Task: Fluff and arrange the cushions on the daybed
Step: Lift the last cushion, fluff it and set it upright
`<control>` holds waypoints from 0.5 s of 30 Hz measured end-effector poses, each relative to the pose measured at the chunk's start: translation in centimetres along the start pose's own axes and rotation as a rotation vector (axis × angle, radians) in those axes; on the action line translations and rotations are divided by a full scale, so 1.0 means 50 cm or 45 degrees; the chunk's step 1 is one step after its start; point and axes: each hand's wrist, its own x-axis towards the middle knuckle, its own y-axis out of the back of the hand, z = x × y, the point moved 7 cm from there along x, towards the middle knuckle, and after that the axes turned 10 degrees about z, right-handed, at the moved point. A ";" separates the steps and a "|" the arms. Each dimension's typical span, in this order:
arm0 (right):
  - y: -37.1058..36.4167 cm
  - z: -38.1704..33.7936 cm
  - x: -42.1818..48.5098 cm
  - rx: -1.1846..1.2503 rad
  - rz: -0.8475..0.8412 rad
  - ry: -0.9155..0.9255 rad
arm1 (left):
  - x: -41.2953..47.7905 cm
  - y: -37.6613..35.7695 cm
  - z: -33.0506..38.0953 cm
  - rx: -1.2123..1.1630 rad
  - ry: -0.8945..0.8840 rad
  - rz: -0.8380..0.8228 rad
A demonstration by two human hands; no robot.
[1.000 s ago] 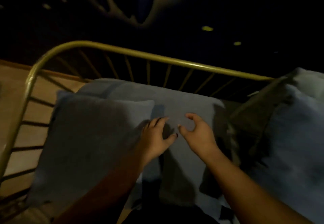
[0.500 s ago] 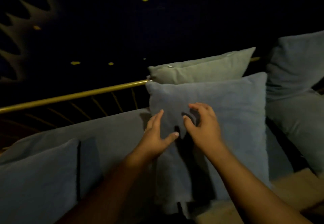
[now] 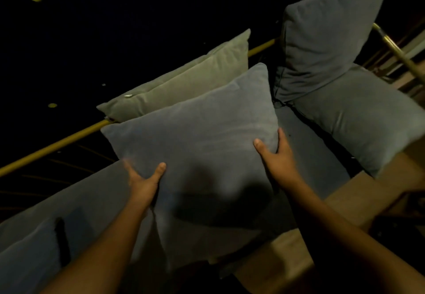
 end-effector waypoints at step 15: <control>0.014 -0.055 -0.154 0.334 0.069 0.091 | -0.038 0.133 -0.003 -0.316 -0.086 0.058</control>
